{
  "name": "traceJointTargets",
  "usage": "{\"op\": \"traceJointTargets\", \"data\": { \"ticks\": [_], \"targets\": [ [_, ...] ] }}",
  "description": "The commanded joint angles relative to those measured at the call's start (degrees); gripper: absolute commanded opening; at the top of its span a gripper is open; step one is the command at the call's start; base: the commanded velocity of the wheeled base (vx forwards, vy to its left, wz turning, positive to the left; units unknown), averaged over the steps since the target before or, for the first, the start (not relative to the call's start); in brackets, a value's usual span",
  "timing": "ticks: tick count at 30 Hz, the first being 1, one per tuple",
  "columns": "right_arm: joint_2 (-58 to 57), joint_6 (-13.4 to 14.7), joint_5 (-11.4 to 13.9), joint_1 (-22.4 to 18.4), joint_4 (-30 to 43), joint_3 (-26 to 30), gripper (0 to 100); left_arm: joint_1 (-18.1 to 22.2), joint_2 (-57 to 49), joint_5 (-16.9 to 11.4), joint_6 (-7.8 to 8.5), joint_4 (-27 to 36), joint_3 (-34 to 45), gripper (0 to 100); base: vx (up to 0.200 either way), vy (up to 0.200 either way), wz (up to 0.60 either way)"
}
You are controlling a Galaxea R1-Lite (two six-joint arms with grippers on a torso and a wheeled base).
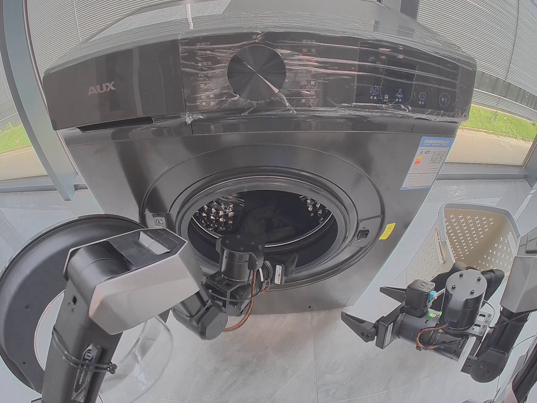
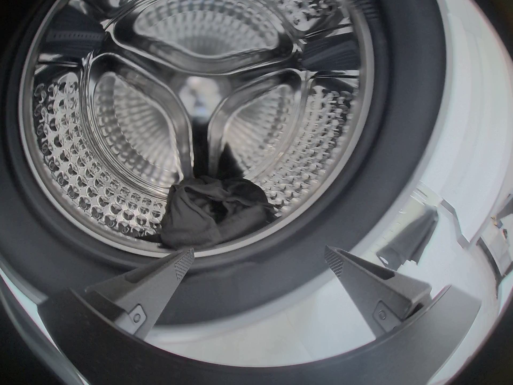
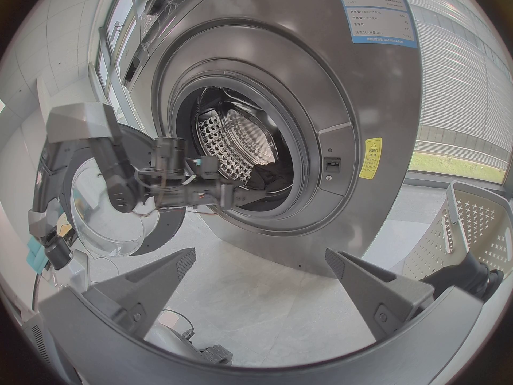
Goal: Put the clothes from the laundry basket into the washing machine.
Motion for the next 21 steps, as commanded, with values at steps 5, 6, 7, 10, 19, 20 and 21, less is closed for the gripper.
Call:
{"op": "traceJointTargets", "data": {
  "ticks": [5, 6, 7, 10, 19, 20, 21],
  "targets": [
    [-3.63, -0.19, 0.01, 0.11, -0.03, 0.42, 100, -11.39, -30.54, 0.19, -0.56, -6.55, 29.92, 100, 0.0, 0.0, 0.0],
    [-4.42, -0.45, -0.08, 0.2, -0.03, 0.42, 100, -12.26, -33.27, 0.28, -0.65, -6.55, 32.11, 100, 0.0, 0.0, 0.0],
    [-5.56, -0.45, -0.26, 0.38, -0.03, 0.5, 100, -13.32, -36.52, 0.37, -0.65, -6.55, 34.66, 100, 0.0, 0.0, 0.0],
    [-9.6, -0.63, -0.96, 1.17, -0.03, 0.59, 100, -14.99, -45.13, 0.72, -1.18, -6.64, 40.2, 100, 0.0, 0.0, 0.0],
    [-22.35, 0.16, -4.65, -0.77, 0.67, 5.42, 100, -11.56, -63.68, 1.86, -6.28, -6.02, 53.38, 100, 0.0, 0.0, 0.0],
    [-23.49, 0.07, -4.74, -1.65, 0.76, 5.42, 100, -10.59, -64.2, 2.04, -6.63, -6.11, 54.26, 100, 0.0, 0.0, 0.0],
    [-24.98, -0.36, -4.65, -3.49, 0.76, 5.42, 100, -9.36, -64.73, 2.12, -6.89, -6.64, 55.67, 100, 0.0, 0.0, 0.0]
  ]
}}
